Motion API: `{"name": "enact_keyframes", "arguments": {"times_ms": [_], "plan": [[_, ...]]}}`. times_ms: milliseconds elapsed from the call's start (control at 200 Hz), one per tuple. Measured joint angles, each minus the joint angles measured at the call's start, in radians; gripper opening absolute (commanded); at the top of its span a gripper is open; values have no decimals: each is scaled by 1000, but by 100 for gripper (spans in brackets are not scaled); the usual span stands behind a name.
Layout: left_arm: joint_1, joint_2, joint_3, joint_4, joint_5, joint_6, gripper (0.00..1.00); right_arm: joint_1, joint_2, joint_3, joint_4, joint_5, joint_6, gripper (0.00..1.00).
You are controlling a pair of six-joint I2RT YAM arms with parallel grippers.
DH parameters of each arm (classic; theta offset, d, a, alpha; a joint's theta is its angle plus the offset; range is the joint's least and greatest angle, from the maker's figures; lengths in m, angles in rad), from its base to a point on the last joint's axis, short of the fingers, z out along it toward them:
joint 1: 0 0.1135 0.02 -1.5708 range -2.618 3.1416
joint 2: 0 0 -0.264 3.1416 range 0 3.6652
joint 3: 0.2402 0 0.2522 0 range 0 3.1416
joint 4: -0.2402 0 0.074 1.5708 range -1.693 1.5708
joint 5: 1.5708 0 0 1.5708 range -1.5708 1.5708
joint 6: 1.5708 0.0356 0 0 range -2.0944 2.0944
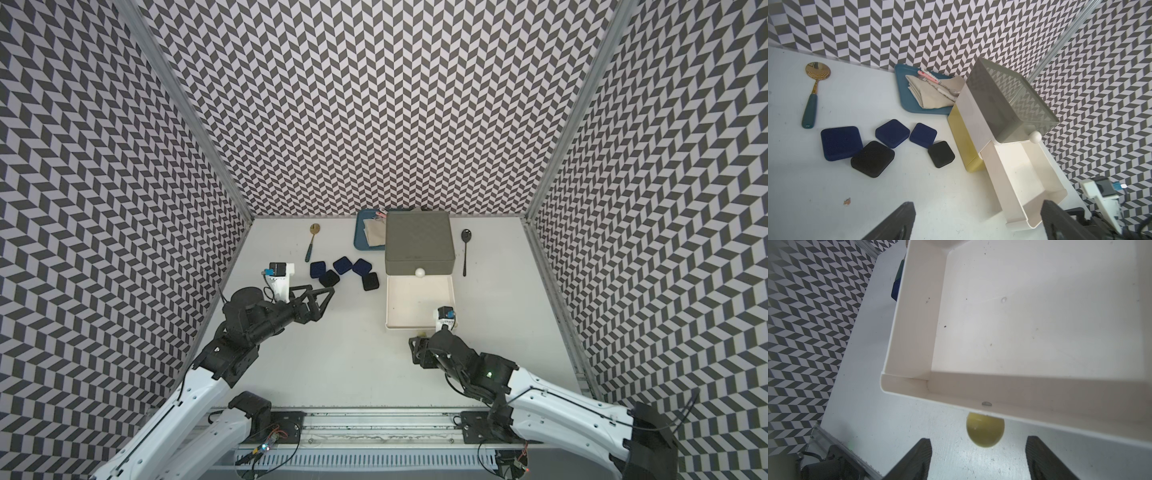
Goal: Place the brooch boxes into the drawer by color
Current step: Open the drawer in the storage box, then pick up the brooch box from the center of the board.
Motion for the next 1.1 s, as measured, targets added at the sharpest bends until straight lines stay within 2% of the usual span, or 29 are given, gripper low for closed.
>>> {"name": "enact_keyframes", "arguments": {"times_ms": [165, 441, 711, 936, 1097], "plan": [[35, 146, 58, -54, -26, -18, 100, 24, -93, 122, -124, 12, -36, 81], [155, 488, 212, -129, 2, -18, 97, 32, -153, 296, -249, 92, -126, 83], [183, 707, 367, -179, -18, -89, 96, 32, -217, 320, -241, 185, -191, 90], [183, 878, 455, -227, -71, -142, 95, 32, -269, 322, -235, 205, -196, 91], [183, 940, 497, -265, -109, -166, 95, 32, -296, 334, -235, 208, -196, 92]]}}
